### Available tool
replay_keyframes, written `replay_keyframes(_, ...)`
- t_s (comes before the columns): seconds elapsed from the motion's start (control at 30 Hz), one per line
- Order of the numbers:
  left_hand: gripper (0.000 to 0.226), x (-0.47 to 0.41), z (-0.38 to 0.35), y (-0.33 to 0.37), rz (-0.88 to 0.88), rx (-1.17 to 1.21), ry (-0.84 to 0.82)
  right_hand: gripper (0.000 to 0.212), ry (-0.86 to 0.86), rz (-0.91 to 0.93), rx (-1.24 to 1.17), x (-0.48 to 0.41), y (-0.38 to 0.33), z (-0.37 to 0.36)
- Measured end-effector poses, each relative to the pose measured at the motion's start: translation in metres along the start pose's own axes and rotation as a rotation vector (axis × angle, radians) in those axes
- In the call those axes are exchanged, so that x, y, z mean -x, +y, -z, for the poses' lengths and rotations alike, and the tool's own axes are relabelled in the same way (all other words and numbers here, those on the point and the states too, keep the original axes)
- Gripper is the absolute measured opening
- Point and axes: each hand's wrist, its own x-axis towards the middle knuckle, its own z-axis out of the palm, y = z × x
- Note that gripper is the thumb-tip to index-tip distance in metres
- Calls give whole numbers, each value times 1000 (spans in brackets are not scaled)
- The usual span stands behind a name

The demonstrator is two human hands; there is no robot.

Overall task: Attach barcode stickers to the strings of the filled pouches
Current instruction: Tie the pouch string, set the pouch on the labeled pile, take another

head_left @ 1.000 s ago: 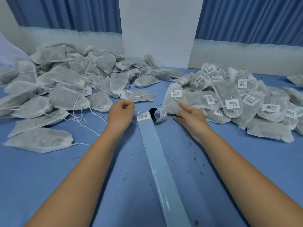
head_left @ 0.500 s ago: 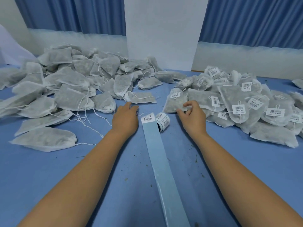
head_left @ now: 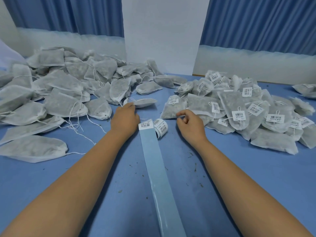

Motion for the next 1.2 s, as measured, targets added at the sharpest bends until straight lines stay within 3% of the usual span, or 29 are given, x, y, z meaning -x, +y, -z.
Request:
replay_keyframes(0.13,31,3,16,1,-18,283,151,16,-23,-5,-12,1,2,-1)
replay_keyframes(0.2,34,6,24,2,60,420,184,17,-17,-12,-35,2,1,-2)
replay_keyframes(0.3,35,15,35,9,253,830,189,19,15,-6,-114,4,-3,0)
replay_keyframes(0.43,24,33,49,20,364,1263,87,18,6,36,-224,9,-17,3)
replay_keyframes(0.63,22,47,53,28,459,1707,-155,29,-161,-121,-660,16,-45,5)
replay_keyframes(0.77,21,52,52,34,471,1729,-198,12,-272,-217,-898,18,-55,3)
replay_keyframes(0.93,7,56,50,36,418,1322,-65,6,-296,-262,-972,21,-56,0)
replay_keyframes(1.2,9,55,44,33,268,1208,66,28,-504,-208,-931,27,-60,5)
